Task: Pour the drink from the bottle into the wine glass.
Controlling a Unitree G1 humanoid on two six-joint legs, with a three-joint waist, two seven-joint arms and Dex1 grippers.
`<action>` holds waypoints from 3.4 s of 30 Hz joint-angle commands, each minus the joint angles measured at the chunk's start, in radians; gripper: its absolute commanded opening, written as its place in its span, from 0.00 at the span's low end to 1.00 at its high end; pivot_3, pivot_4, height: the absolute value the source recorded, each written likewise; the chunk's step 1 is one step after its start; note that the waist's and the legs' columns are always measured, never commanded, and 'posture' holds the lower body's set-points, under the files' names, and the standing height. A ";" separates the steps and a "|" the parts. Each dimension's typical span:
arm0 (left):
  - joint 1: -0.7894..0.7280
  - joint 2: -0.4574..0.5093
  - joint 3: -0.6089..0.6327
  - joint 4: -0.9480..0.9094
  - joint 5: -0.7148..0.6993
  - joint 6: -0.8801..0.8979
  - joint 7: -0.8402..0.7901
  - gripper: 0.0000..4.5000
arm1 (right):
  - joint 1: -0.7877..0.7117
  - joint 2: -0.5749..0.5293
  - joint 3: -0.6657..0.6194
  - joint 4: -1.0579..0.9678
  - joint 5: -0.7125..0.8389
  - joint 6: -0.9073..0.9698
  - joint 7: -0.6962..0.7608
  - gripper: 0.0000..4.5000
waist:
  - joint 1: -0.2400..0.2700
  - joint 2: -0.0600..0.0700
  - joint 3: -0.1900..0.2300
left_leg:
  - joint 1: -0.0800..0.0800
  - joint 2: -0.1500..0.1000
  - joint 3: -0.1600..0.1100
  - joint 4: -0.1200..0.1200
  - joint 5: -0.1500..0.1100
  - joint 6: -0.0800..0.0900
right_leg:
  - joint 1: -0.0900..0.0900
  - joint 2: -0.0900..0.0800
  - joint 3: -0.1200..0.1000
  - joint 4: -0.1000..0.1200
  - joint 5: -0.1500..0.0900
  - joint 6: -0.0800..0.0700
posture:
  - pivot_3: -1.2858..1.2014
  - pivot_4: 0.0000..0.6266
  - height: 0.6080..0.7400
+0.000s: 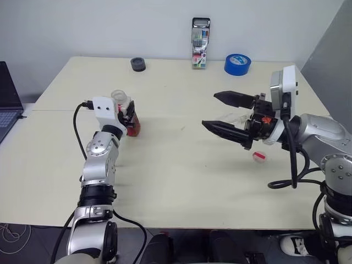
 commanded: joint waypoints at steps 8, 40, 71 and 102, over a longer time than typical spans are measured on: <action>0.001 0.008 0.021 -0.010 -0.003 -0.042 -0.010 0.75 | -0.017 0.005 -0.001 -0.024 0.011 0.000 -0.019 1.00 | 0.000 0.000 0.000 | 0.000 0.000 0.000 0.000 0.000 0.000 | 0.000 0.000 0.000 0.000 0.000 0.000 | 0.52 0.24 1.00; 0.493 0.166 -0.037 -0.824 -0.196 0.493 -0.217 0.99 | 0.209 -0.057 -0.007 -0.103 -0.134 -0.097 -0.046 1.00 | -0.003 -0.001 -0.001 | 0.001 0.000 -0.001 -0.001 -0.002 0.003 | 0.001 0.000 0.000 0.001 0.000 0.000 | 0.52 0.24 1.00; 0.384 0.260 -0.189 -0.849 -0.337 0.492 -0.438 0.99 | -0.266 -0.074 0.571 1.415 -1.648 -1.384 -0.479 1.00 | -0.012 0.001 0.000 | 0.005 0.001 0.007 -0.001 0.001 -0.001 | 0.001 0.001 0.006 0.001 0.000 0.000 | 0.52 0.24 1.00; 0.371 0.230 -0.200 -0.827 -0.306 0.467 -0.435 1.00 | -0.513 0.059 0.695 1.823 -1.772 -1.342 -0.658 0.02 | -0.013 0.001 0.000 | 0.005 0.001 0.007 -0.001 0.001 -0.001 | 0.001 0.001 0.006 0.002 0.000 0.000 | 0.52 0.24 1.00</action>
